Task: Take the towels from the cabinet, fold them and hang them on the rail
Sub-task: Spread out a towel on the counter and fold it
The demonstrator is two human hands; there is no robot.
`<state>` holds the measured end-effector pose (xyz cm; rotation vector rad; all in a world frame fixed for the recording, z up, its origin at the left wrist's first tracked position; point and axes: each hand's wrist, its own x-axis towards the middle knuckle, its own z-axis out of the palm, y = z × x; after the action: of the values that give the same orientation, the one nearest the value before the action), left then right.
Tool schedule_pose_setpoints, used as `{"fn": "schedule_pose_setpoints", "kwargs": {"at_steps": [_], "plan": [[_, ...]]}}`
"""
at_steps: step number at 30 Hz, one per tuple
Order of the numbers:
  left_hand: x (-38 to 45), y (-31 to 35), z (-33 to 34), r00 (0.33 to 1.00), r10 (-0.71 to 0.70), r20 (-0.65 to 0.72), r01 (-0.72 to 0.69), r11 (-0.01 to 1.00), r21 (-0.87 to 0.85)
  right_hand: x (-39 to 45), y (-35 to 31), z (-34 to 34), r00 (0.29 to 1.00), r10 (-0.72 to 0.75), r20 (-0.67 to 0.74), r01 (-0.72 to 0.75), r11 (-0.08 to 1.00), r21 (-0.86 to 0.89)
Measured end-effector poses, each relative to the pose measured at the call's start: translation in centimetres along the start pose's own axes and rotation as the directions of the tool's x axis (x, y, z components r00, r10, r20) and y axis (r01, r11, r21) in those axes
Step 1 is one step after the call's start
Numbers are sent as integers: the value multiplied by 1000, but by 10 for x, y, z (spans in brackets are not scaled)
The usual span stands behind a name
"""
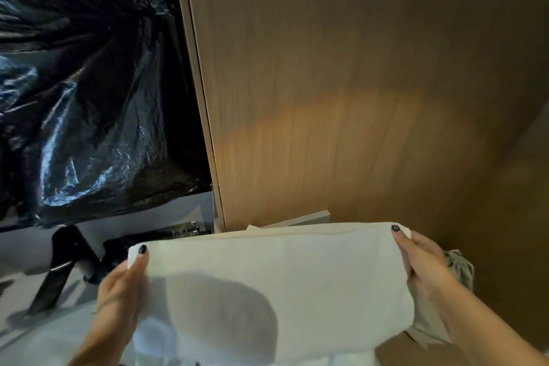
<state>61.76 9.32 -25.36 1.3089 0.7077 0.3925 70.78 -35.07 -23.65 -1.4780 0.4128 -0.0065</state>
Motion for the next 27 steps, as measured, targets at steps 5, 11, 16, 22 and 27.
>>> {"fn": "schedule_pose_setpoints", "kwargs": {"at_steps": [5, 11, 16, 22, 27], "plan": [[-44, 15, -4, 998, 49, -38, -52, 997, -57, -42, -26, -27, 979, -204, -26, 197, 966, -169], [-94, 29, -20, 986, 111, -122, -110, 994, 12, -77, -31, -50, 960, -272, -63, 256, 948, -191], [-143, 20, -43, 945, 290, -150, -259, 946, 195, -112, -19, -61, 920, -381, -90, 340, 892, -298], [-161, -31, -90, 956, 230, -183, -140, 904, 404, -128, 38, -68, 918, -391, -59, 321, 823, -469], [-172, -68, -105, 968, 147, -204, -33, 877, 479, -135, 88, -71, 958, -283, -50, 227, 853, -470]]}}
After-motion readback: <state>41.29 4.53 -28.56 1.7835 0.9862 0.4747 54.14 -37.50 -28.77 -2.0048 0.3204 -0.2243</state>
